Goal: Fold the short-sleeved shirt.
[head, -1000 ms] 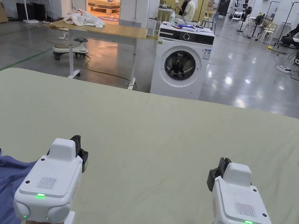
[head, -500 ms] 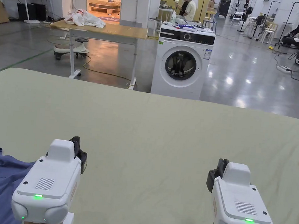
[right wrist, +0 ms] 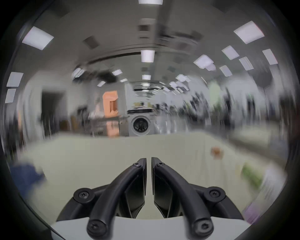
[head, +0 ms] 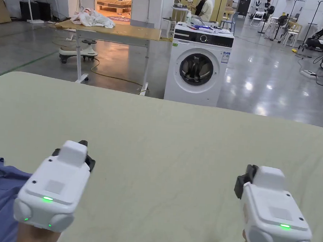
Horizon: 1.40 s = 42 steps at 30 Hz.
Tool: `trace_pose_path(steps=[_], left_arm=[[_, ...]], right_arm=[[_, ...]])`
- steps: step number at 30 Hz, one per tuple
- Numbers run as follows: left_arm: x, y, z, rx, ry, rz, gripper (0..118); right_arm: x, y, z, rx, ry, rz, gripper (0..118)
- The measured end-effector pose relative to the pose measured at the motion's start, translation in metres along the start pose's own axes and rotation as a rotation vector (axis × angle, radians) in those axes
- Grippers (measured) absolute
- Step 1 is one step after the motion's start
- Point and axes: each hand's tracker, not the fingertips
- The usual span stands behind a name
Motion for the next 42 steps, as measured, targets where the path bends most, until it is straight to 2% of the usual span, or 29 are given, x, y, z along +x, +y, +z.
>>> trace_pose_path(steps=[2,4,5,6,7,9,10,12,13,15,17,20,22,24,26,29,32,39,42], left_arm=[[0.020,-0.004,0.000,0.015,0.039,-0.298,0],[0.034,-0.014,-0.002,0.038,0.089,-0.586,0],[0.037,-0.013,0.005,0.061,0.087,-0.678,0],[0.039,-0.015,0.008,0.078,0.074,-0.733,0],[0.040,-0.017,0.009,0.086,0.060,-0.771,0],[0.038,-0.016,0.014,0.108,0.039,-0.796,0],[0.037,-0.013,0.016,0.100,0.040,-0.765,0],[0.034,-0.004,0.019,0.077,0.026,-0.609,0],[0.028,0.001,0.018,0.065,0.020,-0.502,0],[0.019,0.013,0.019,0.029,0.004,-0.246,0],[0.010,0.022,0.022,0.001,0.000,-0.016,0],[0.001,0.025,0.027,-0.002,-0.023,0.225,0],[-0.009,-0.005,-0.001,0.000,-0.039,0.410,0],[-0.019,-0.007,-0.004,0.005,-0.046,0.563,0],[-0.018,-0.010,-0.003,-0.004,-0.050,0.627,0],[-0.013,-0.009,-0.002,-0.022,-0.046,0.582,0],[-0.016,-0.013,-0.002,-0.011,-0.052,0.547,0],[-0.031,-0.019,0.009,-0.114,-0.062,0.438,0],[-0.051,-0.034,0.017,-0.202,-0.065,0.458,0]], right_arm=[[-0.018,-0.002,0.001,0.020,0.011,0.377,5],[-0.033,-0.013,-0.001,0.040,-0.036,0.688,5],[-0.037,-0.018,-0.001,0.064,-0.055,0.814,5],[-0.039,-0.022,0.000,0.091,-0.060,0.901,5],[-0.038,-0.023,0.001,0.099,-0.045,0.925,5],[-0.036,-0.021,0.002,0.096,-0.027,0.890,5],[-0.036,-0.020,0.003,0.093,-0.027,0.870,5],[-0.033,-0.014,0.010,0.086,-0.042,0.758,5],[-0.032,-0.011,0.011,0.073,-0.045,0.666,5],[-0.025,-0.003,0.010,0.019,-0.028,0.406,5],[-0.020,0.001,0.012,-0.025,-0.051,0.213,5],[-0.014,0.002,0.014,-0.052,-0.058,-0.040,5],[-0.008,0.000,0.015,-0.067,-0.025,-0.206,5],[0.000,-0.015,0.002,-0.072,-0.024,-0.308,5],[0.002,-0.017,0.002,-0.071,-0.033,-0.321,5],[-0.005,-0.019,-0.001,-0.078,-0.037,-0.235,5],[-0.005,-0.022,-0.002,-0.088,-0.008,-0.255,5],[-0.021,-0.017,0.003,-0.098,0.010,-0.191,5],[-0.027,-0.017,0.002,-0.102,0.029,-0.184,5]])
